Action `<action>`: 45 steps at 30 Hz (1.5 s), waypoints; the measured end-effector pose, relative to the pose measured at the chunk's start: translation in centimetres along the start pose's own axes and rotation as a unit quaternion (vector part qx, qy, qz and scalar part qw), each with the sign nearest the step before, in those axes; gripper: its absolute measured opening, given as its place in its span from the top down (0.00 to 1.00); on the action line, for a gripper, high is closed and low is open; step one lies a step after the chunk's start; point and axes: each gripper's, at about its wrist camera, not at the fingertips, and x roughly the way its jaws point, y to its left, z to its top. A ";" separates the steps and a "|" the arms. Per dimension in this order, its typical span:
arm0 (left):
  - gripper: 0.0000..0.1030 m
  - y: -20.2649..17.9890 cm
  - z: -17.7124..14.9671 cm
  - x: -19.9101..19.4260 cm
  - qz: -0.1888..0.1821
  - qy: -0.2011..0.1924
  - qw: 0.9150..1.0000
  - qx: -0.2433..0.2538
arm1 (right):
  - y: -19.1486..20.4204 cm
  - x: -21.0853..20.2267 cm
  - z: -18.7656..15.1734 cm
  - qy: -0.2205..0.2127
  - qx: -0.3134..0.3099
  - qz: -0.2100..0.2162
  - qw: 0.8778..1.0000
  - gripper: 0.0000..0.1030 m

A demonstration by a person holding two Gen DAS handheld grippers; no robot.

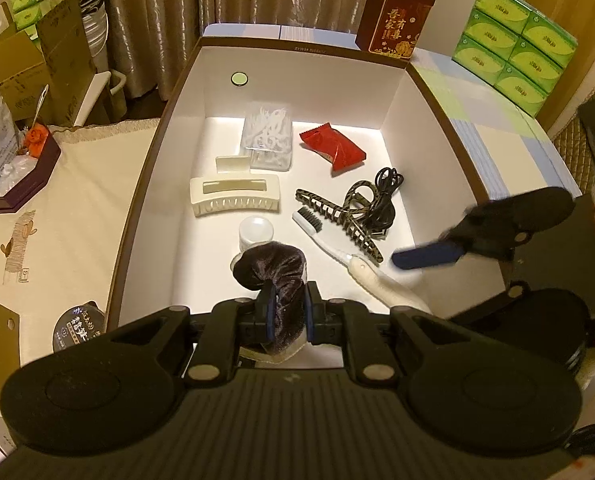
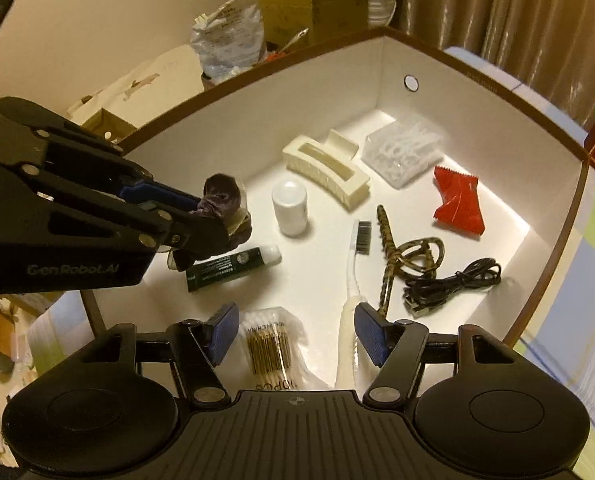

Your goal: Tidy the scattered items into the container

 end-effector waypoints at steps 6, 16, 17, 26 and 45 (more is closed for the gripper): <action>0.88 0.0 -0.1 0.4 -0.011 0.014 1.000 0.006 | 0.1 -1.1 0.3 -0.004 -0.021 -0.018 1.000 0.27; 0.58 -0.3 0.1 0.9 -0.011 0.021 1.000 0.000 | 0.9 -2.6 -0.2 -0.018 -0.062 -0.045 0.997 0.08; 0.56 -0.3 0.1 0.8 -0.010 0.020 1.000 -0.001 | 1.0 -2.7 -0.4 -0.020 -0.063 -0.046 0.997 0.07; 0.30 -0.3 0.0 -0.7 0.012 0.010 1.000 -0.024 | 1.4 -4.6 -1.6 -0.046 -0.062 -0.043 0.996 0.02; 0.14 -3.8 -2.1 -6.6 0.094 -0.040 0.992 -0.068 | 0.8 -9.9 -5.5 -0.102 -0.028 -0.051 0.993 0.02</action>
